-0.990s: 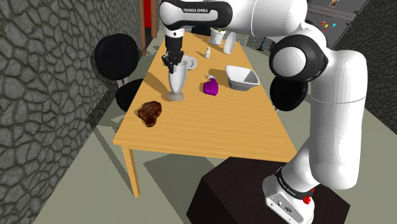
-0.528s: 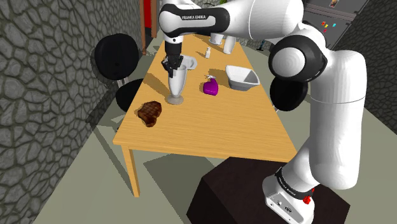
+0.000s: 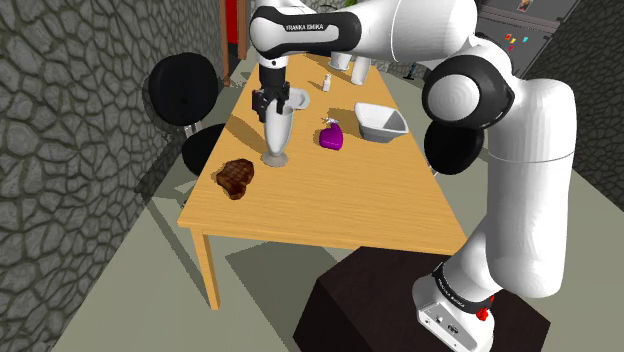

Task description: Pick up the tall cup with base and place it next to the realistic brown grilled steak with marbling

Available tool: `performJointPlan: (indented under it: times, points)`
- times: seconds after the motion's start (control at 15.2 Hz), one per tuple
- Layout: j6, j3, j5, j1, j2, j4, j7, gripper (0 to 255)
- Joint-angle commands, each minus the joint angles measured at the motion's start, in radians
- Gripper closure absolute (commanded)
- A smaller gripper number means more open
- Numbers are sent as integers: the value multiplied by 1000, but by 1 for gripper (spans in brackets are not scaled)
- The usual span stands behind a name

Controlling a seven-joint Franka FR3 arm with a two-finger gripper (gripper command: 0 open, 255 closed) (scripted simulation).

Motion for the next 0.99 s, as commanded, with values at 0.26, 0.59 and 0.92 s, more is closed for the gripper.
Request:
performJointPlan:
  times: [0.26, 0.59, 0.92]
  points:
    - [-68, 0, 0, -2, 1, 69, 1, 0]
    - [-133, 0, 0, -5, 9, 143, 2, 0]
    - [-133, 0, 0, -5, 10, 143, 2, 0]
